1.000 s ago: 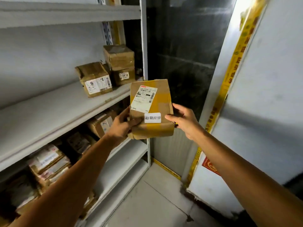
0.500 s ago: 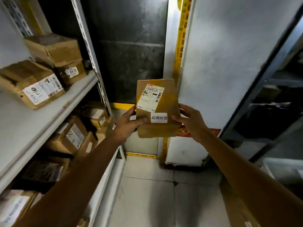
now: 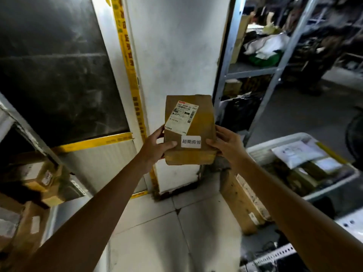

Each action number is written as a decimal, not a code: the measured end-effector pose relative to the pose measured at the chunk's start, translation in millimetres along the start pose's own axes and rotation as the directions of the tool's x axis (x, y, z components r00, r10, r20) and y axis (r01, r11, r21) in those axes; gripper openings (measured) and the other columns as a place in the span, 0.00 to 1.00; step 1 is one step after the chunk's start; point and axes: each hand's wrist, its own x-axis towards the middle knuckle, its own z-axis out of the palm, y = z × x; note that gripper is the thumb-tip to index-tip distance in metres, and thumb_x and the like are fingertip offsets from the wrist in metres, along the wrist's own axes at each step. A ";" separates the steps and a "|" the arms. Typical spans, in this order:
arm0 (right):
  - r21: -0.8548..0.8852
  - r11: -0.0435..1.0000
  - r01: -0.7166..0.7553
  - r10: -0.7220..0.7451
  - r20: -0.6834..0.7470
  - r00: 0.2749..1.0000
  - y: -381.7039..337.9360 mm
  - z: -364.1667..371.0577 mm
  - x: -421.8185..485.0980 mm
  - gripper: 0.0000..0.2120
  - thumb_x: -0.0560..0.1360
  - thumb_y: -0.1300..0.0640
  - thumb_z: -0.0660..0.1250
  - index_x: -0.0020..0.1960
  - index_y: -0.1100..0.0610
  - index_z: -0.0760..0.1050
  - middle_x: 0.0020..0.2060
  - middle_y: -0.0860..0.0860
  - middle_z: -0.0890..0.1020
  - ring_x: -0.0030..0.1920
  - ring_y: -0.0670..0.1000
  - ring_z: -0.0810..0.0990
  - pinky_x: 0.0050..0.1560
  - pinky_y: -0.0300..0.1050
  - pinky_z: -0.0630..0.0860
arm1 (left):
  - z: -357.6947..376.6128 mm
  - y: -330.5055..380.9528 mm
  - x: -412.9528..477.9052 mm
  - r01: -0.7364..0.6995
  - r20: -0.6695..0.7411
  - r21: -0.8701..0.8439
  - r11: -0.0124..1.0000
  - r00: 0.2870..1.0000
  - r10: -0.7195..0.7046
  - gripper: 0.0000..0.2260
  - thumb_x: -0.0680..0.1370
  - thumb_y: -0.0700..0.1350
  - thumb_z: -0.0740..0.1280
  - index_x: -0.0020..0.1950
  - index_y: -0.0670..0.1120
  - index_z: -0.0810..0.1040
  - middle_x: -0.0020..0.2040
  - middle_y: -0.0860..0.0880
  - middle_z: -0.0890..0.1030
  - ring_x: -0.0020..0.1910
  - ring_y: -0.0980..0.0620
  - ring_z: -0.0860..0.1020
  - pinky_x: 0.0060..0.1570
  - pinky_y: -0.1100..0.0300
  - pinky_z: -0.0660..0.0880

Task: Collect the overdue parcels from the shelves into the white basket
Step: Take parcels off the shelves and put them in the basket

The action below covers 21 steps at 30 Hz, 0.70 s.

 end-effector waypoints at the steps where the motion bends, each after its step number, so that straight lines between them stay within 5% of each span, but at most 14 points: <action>1: -0.002 1.000 0.001 -0.001 -0.021 1.000 1.0 -12.5 -0.5 0.23 0.73 0.62 0.73 0.65 0.50 0.75 0.51 0.43 0.84 0.50 0.46 0.85 0.50 0.48 0.83 | 11.6 0.8 7.3 0.001 0.031 0.006 1.000 1.000 -0.001 0.29 0.75 0.46 0.74 0.75 0.55 0.69 0.64 0.54 0.78 0.59 0.50 0.80 0.48 0.54 0.83; 7: 0.017 1.000 -0.007 0.010 -0.187 0.982 5.0 -84.2 3.6 0.27 0.70 0.62 0.76 0.68 0.52 0.74 0.55 0.45 0.83 0.55 0.51 0.83 0.53 0.57 0.82 | 80.6 4.9 54.0 -0.032 0.199 0.049 0.998 0.980 0.021 0.28 0.76 0.47 0.74 0.75 0.53 0.69 0.65 0.51 0.77 0.63 0.47 0.78 0.57 0.46 0.80; 14: 0.114 0.993 0.003 0.033 -0.315 0.949 13.7 -149.1 15.0 0.27 0.70 0.65 0.75 0.67 0.53 0.74 0.58 0.49 0.83 0.52 0.52 0.85 0.51 0.55 0.83 | 149.2 7.1 108.4 -0.043 0.379 0.083 0.996 0.925 0.008 0.27 0.76 0.49 0.74 0.73 0.54 0.70 0.64 0.54 0.79 0.63 0.48 0.78 0.60 0.46 0.79; 21: 0.191 0.981 0.029 0.065 -0.470 0.880 31.0 -199.9 31.2 0.24 0.71 0.70 0.72 0.66 0.58 0.76 0.56 0.54 0.84 0.53 0.55 0.84 0.48 0.48 0.82 | 215.7 -8.0 184.5 0.016 0.543 0.139 0.990 0.835 -0.090 0.37 0.65 0.58 0.79 0.72 0.61 0.71 0.63 0.54 0.81 0.65 0.48 0.78 0.64 0.43 0.76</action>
